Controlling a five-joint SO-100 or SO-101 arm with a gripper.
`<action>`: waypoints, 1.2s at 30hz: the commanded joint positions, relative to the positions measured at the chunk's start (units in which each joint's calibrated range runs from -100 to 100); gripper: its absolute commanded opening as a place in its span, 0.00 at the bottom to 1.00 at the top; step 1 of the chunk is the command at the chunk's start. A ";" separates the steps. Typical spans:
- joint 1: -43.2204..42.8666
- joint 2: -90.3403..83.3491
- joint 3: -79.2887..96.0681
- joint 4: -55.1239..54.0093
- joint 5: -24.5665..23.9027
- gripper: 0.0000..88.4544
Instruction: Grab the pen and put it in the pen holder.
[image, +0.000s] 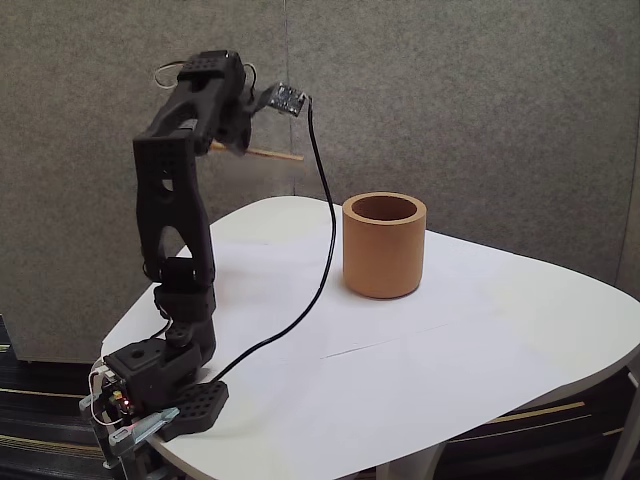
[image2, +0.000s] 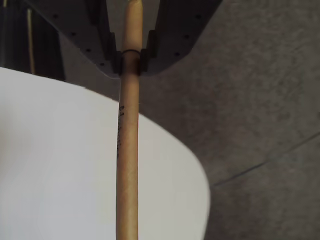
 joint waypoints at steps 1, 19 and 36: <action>4.39 -1.08 -9.93 0.34 1.60 0.01; 24.08 -1.16 -11.01 -3.05 17.82 0.01; 33.45 -1.16 -9.93 -24.83 35.24 0.01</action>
